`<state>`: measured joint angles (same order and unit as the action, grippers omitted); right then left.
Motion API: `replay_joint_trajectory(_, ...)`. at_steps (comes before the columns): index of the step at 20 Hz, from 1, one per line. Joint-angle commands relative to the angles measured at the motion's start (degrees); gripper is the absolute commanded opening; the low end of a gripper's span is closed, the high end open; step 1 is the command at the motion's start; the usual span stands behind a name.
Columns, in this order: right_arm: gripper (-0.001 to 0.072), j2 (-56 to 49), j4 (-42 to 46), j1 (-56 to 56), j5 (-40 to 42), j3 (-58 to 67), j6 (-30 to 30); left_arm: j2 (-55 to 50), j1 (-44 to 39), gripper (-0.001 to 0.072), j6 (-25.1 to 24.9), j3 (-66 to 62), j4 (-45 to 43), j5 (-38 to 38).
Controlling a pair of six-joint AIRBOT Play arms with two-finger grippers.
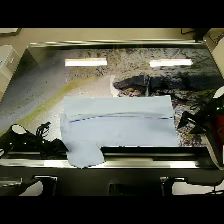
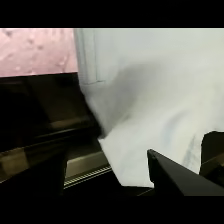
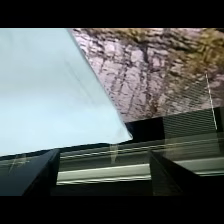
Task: Fold the clothes and pants, and hang the long-sleeved shirts on hangers.
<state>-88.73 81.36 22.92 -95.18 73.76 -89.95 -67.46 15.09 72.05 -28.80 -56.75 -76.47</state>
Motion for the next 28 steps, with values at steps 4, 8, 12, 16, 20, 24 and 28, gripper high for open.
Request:
replay_joint_trajectory(4,0.0602,1.0,-0.2,0.0,-0.9,-0.8,0.2,-1.4,-8.2,0.0501,-0.7,4.3,5.7,6.7)
replay_joint_trajectory(8,0.0602,2.4,0.3,0.0,-0.7,-1.3,0.5,-2.1,-11.3,0.0026,2.0,4.3,6.0,8.8)
replay_joint_trajectory(12,0.0612,3.7,0.1,0.0,5.0,-11.3,1.8,-1.5,-11.2,0.0026,1.2,4.2,5.7,8.8)
replay_joint_trajectory(16,0.0608,3.6,-1.6,0.0,13.0,-17.6,3.7,-0.1,-11.2,0.0025,1.2,4.2,5.7,8.5)
replay_joint_trajectory(20,0.0556,3.4,-3.6,0.0,14.6,-20.3,3.9,0.0,-11.2,0.0026,1.2,4.2,5.6,8.6)
replay_joint_trajectory(24,0.0195,3.4,-4.4,0.0,16.1,-21.2,3.9,0.1,-11.1,0.0025,1.2,4.2,5.3,8.6)
replay_joint_trajectory(28,0.0044,4.5,-4.9,0.0,13.7,-20.7,5.4,1.0,-9.9,0.0025,1.2,1.4,2.5,6.6)
